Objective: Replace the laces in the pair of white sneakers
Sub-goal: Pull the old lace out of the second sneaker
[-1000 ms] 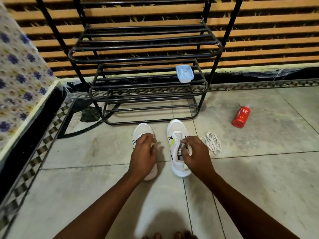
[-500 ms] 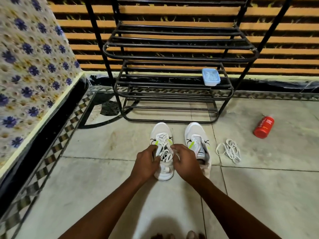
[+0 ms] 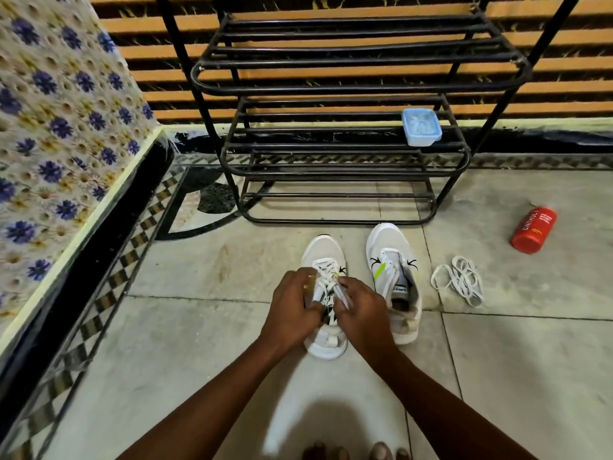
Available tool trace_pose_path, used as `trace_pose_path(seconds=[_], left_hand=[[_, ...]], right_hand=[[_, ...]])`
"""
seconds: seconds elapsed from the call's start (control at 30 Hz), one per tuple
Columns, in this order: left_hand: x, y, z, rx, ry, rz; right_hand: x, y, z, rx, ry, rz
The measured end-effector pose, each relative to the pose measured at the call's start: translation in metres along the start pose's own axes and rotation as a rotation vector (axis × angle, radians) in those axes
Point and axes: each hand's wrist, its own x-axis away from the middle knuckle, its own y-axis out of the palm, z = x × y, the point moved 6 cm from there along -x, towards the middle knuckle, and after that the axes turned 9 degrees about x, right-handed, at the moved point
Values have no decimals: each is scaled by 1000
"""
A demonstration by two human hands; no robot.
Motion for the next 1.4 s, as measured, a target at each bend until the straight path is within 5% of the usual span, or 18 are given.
trace_pose_path(seconds=[0.37, 0.73, 0.87, 1.0, 1.2, 1.4], left_hand=[[-27, 11, 11, -83, 82, -66], [-32, 28, 30, -513, 388, -161], [-36, 16, 17, -347, 243, -2], [-44, -11, -12, 86, -198, 290], [-47, 1, -2, 457, -152, -33], [-53, 3, 9, -84, 99, -191]], right_hand=[[8, 2, 8, 53, 36, 8], [9, 8, 17, -49, 78, 45], [8, 6, 13, -12, 23, 35], [7, 7, 10, 4, 14, 15], [3, 8, 13, 14, 40, -87], [3, 10, 14, 25, 39, -52]])
